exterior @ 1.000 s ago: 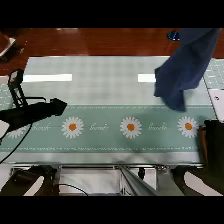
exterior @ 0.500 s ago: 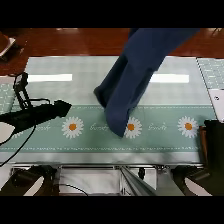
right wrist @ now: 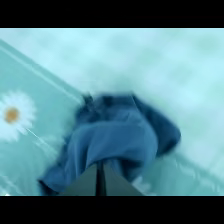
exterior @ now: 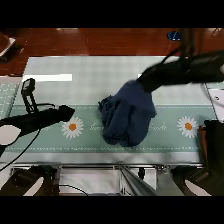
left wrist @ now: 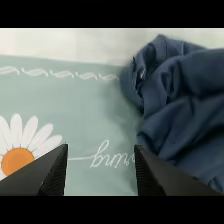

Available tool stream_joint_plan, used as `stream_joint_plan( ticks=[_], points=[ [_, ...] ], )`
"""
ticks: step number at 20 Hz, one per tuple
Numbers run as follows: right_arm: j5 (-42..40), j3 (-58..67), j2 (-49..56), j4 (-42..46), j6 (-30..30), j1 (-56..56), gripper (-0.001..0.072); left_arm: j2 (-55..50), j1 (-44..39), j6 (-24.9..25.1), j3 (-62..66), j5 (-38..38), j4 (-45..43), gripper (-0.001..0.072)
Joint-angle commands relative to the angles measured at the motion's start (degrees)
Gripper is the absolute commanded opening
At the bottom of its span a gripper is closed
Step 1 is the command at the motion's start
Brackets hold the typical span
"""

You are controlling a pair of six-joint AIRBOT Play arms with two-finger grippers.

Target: Fold the shirts.

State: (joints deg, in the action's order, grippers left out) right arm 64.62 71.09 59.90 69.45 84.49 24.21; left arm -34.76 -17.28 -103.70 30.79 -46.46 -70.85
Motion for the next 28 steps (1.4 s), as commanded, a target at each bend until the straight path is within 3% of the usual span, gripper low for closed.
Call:
stream_joint_plan(
  ticks=[1,2,3,7,9,12,14,17,21,27,28],
  points=[
    [-8.96,-19.61,-0.04,6.21,8.9,0.28,0.008,-0.94,-3.93,-0.17,-2.36,0.0,0.5,0.0508],
    [-10.54,-22.43,-0.07,6.16,10.01,0.11,0.0337,-2.25,-5.42,-0.13,-2.38,0.07,1.22,0.0508],
    [-10.34,-22.99,-0.07,7.39,9.94,-0.24,0.0407,-3.78,-6.38,-0.02,-2.36,1.14,2.64,0.0508],
    [1.2,-13.18,-0.72,20.92,9.97,-12.17,0.0406,-11.69,-2.27,1.18,3.67,1.51,3.8,0.0508],
    [2.49,-12.2,-3.85,26.29,10.54,-23.41,0.0405,-16.37,1.95,2.86,6.51,1.2,8.04,0.0508],
    [0.59,-21.46,-8.92,14.82,9.68,-40.68,0.0404,-26.69,3.3,16.28,6.8,-0.48,23.98,0.0508],
    [-0.72,-30.6,-11.41,2.75,2.8,-46.36,0.0404,-33.35,3.37,24.09,6.95,0.68,33.75,0.0508],
    [-0.76,-39.23,-11.96,-7.04,-2.56,-47.12,0.0404,-40.35,3.3,30.25,8.37,1.86,42.82,0.0508],
    [-0.74,-43.3,-11.96,-13.99,-6.45,-47.12,0.0404,-46.18,2.49,31.28,11.98,1.9,44.81,0.0507],
    [0.7,-43.36,-11.89,-14.34,-7.26,-46.93,0.0404,-54.07,-2.54,31.23,20.09,0.92,44.96,0.0505],
    [1.03,-43.39,-11.89,-13.6,-7.26,-45.88,0.0404,-55.3,-2.67,31.23,21.29,-0.57,44.96,0.0469]
  ],
)
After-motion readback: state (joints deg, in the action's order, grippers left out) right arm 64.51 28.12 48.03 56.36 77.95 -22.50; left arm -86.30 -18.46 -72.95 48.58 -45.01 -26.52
